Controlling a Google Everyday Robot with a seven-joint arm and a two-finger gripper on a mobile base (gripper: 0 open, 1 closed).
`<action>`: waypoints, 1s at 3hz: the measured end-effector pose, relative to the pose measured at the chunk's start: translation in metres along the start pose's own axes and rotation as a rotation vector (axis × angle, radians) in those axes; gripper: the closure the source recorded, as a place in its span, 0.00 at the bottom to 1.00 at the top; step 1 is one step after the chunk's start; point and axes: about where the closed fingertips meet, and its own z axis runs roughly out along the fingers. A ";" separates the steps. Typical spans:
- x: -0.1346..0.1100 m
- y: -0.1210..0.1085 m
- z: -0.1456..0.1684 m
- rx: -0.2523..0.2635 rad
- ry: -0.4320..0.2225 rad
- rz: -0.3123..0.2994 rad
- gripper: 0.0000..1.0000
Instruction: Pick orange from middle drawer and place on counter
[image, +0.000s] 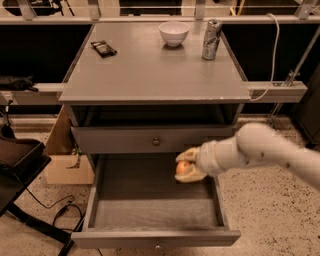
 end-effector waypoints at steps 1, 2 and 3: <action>-0.067 -0.051 -0.089 0.052 0.002 -0.025 1.00; -0.123 -0.087 -0.141 0.047 -0.001 -0.025 1.00; -0.173 -0.130 -0.166 0.081 -0.033 -0.026 1.00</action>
Offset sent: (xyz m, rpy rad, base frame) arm 0.0898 -0.0232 0.3247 0.0169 -0.0793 -0.0327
